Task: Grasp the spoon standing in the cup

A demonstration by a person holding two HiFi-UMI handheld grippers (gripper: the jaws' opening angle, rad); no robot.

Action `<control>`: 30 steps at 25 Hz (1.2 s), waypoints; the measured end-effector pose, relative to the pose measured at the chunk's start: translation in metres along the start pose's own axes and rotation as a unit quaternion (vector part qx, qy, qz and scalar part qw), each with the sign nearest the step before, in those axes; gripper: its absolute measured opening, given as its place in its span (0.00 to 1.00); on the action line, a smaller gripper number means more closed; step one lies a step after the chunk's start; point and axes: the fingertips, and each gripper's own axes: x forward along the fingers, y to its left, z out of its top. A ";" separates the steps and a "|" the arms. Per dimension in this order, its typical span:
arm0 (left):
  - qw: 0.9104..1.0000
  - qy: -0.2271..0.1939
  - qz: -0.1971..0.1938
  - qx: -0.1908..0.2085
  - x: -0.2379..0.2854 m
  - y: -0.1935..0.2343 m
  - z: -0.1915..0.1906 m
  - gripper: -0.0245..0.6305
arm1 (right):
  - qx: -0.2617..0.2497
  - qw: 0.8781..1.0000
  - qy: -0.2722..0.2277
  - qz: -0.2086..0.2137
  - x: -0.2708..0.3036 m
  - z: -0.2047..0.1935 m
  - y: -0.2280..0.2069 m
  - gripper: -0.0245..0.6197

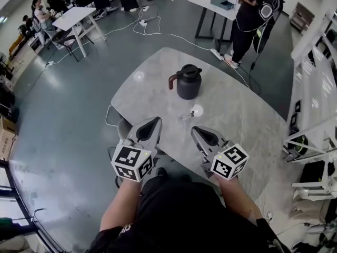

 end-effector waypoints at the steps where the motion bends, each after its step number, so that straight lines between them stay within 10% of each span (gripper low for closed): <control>1: 1.000 -0.001 -0.002 0.000 0.003 0.008 0.002 0.05 | 0.001 1.000 0.003 -0.005 0.005 0.000 -0.002 0.03; 30: 0.990 0.100 -0.088 -0.045 0.105 0.044 -0.072 0.05 | 0.073 0.981 0.111 -0.145 0.051 -0.083 -0.121 0.33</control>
